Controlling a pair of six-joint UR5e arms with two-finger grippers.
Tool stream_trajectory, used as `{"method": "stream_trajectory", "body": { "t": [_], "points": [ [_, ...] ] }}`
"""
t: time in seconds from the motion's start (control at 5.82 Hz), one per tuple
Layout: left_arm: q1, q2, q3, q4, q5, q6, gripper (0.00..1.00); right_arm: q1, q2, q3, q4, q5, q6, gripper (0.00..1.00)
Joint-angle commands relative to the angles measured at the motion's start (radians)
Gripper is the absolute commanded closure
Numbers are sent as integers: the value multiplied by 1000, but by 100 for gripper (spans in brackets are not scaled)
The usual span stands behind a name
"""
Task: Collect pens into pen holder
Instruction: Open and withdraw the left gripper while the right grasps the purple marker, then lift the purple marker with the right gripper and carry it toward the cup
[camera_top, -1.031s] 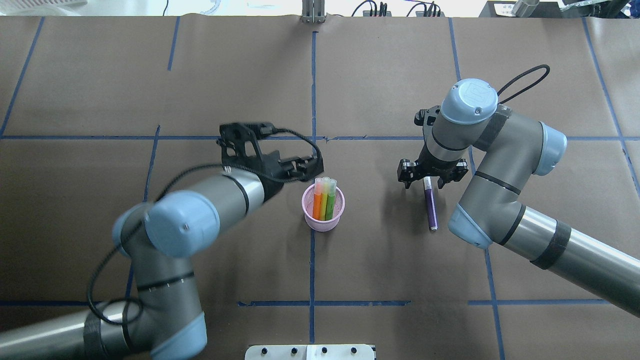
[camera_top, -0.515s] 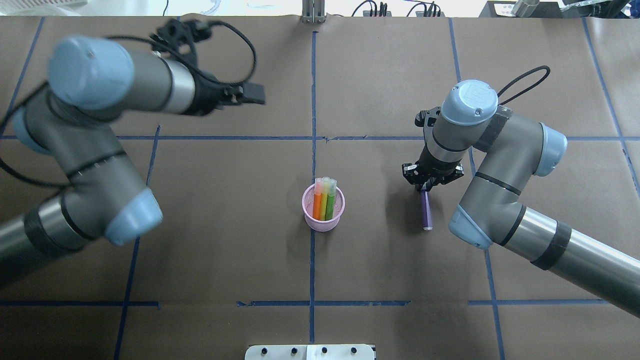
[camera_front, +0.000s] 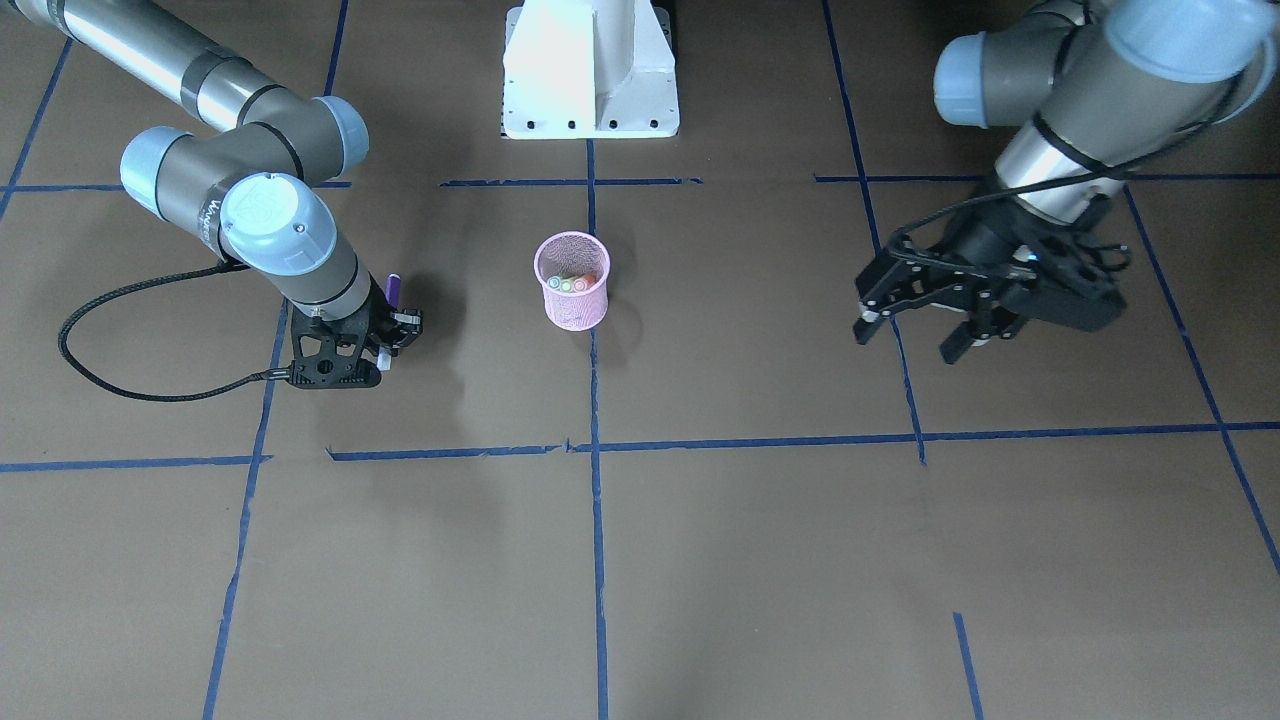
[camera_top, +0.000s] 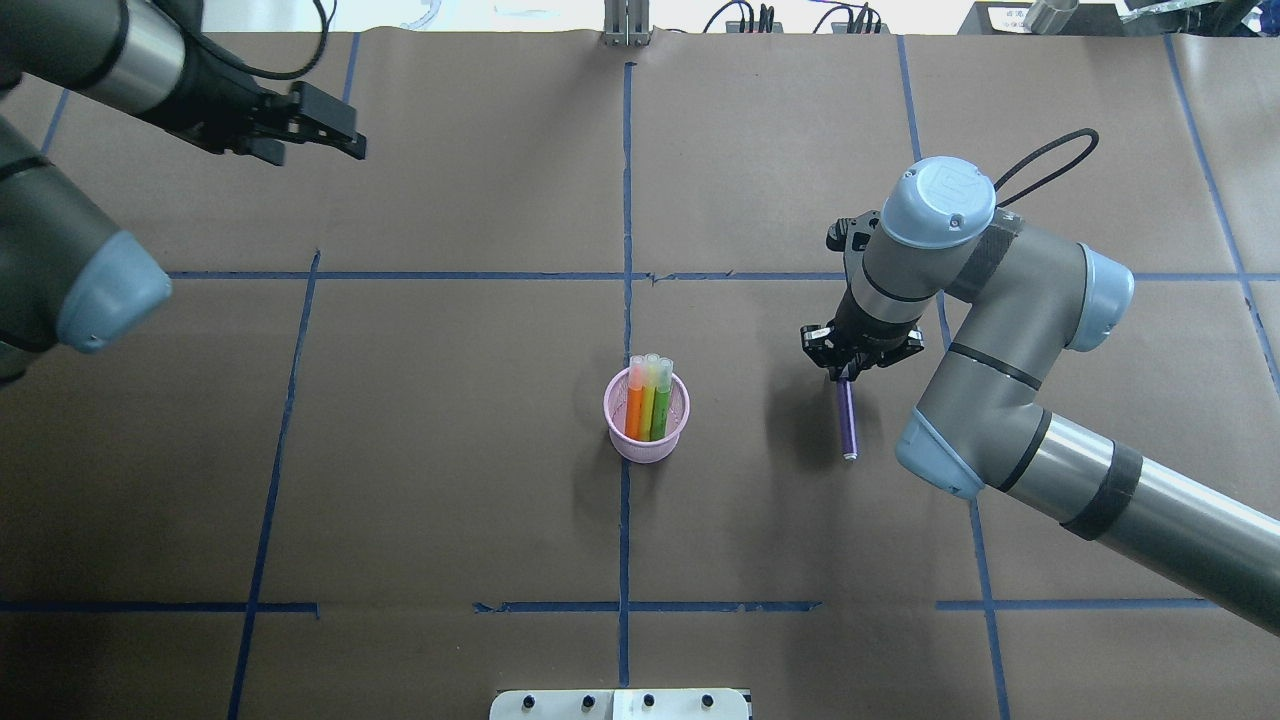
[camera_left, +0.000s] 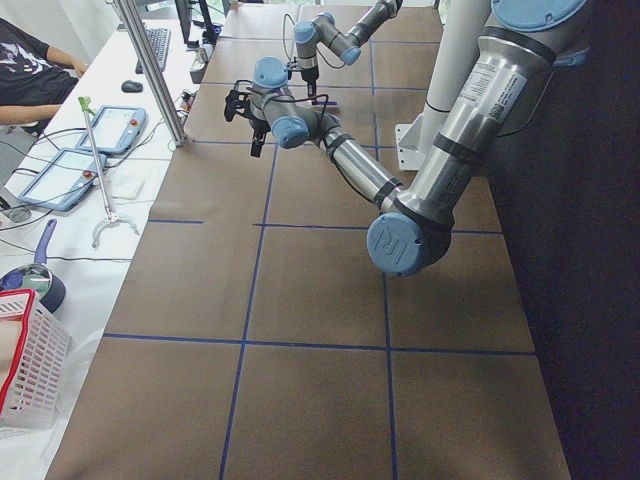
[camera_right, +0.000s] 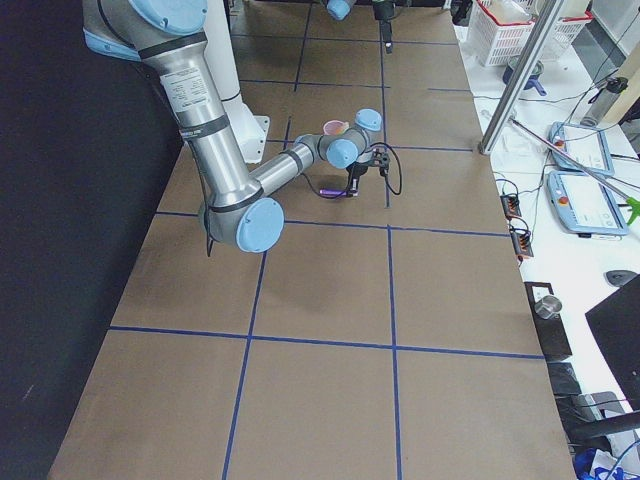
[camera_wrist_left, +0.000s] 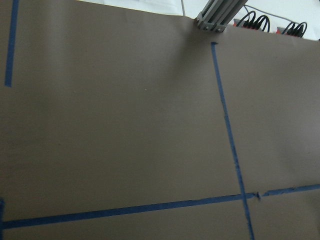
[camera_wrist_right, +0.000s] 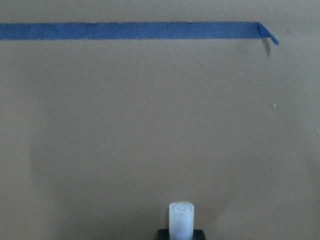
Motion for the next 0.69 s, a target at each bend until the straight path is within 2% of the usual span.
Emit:
{"method": "stream_trajectory", "body": {
  "t": [0.0, 0.17, 0.34, 0.52],
  "points": [
    [-120, 81, 28, 207, -72, 336, 0, 17, 0, 55, 3, -12, -1, 98],
    [-188, 127, 79, 310, -72, 581, 0, 33, -5, 102, 4, -38, 0, 99],
    [-262, 161, 166, 318, -75, 722, 0, 34, -3, 153, 4, -105, -1, 99],
    [-331, 217, 268, 309, -82, 931, 0, 36, 3, 171, 4, -126, 0, 99]
  ]
}}
